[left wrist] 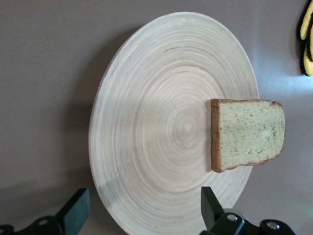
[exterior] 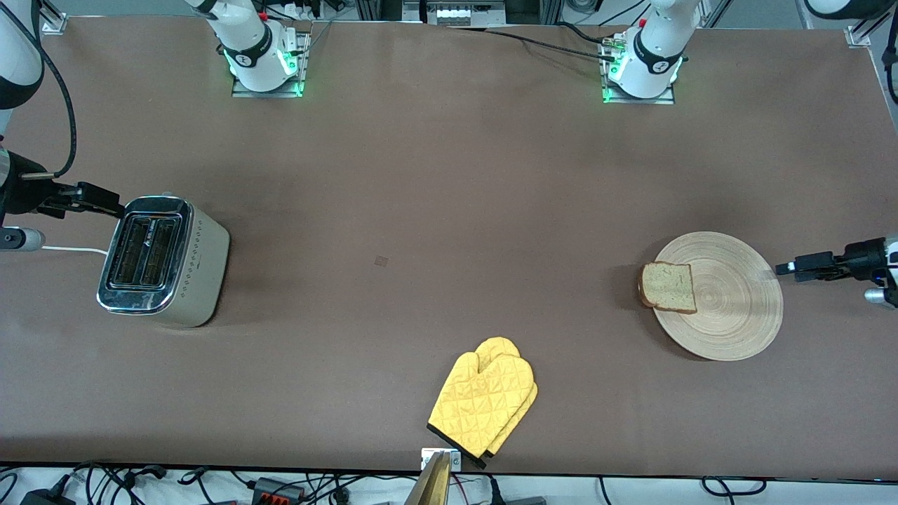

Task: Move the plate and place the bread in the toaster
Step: 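Grasp the wooden plate rim with the left gripper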

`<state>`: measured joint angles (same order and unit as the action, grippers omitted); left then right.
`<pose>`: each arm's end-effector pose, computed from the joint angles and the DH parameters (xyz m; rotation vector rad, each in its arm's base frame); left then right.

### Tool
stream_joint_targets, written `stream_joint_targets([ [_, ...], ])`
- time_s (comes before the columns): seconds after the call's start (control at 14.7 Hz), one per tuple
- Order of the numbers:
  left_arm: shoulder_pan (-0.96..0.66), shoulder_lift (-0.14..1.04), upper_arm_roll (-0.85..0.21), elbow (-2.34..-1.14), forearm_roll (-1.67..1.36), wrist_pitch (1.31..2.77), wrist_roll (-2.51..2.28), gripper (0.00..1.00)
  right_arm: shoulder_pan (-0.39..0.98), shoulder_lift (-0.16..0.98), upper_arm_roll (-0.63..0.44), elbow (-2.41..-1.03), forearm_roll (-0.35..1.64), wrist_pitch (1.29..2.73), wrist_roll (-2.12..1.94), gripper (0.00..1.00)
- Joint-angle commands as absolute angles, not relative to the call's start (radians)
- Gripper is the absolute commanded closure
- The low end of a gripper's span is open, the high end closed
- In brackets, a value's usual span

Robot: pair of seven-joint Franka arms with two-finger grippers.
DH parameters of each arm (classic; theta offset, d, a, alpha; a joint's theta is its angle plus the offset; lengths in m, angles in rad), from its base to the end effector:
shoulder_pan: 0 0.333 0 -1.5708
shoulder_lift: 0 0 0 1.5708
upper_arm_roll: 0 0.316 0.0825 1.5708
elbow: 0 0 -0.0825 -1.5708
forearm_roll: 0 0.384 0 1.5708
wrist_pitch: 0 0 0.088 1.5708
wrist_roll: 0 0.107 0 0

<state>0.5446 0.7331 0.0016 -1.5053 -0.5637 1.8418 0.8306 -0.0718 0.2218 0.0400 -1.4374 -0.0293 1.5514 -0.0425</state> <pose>0.5971 0.3131 0.2166 2.5081 -0.0239 0.0294 0.6152 -0.0253 0.5557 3.1205 0.0175 -0.1692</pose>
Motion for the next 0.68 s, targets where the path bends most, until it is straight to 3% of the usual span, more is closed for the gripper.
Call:
stream_joint_targets([
  [0.0,0.568,0.814,-0.008,-1.408,-0.607,1.829,0.887,0.08,-0.075,0.218,0.046,-1.430,-0.034,1.539,-0.051,0.00],
  [0.27,0.600,0.865,-0.008,-1.379,-0.637,1.829,0.844,0.16,-0.075,0.218,0.046,-1.431,-0.034,1.539,-0.051,0.00],
  [0.41,0.601,0.877,-0.008,-1.379,-0.646,1.829,0.845,0.34,-0.075,0.218,0.046,-1.430,-0.034,1.539,-0.051,0.00],
  [0.61,0.618,0.891,-0.008,-1.379,-0.730,1.819,0.847,0.45,-0.074,0.218,0.046,-1.430,-0.034,1.539,-0.049,0.00],
])
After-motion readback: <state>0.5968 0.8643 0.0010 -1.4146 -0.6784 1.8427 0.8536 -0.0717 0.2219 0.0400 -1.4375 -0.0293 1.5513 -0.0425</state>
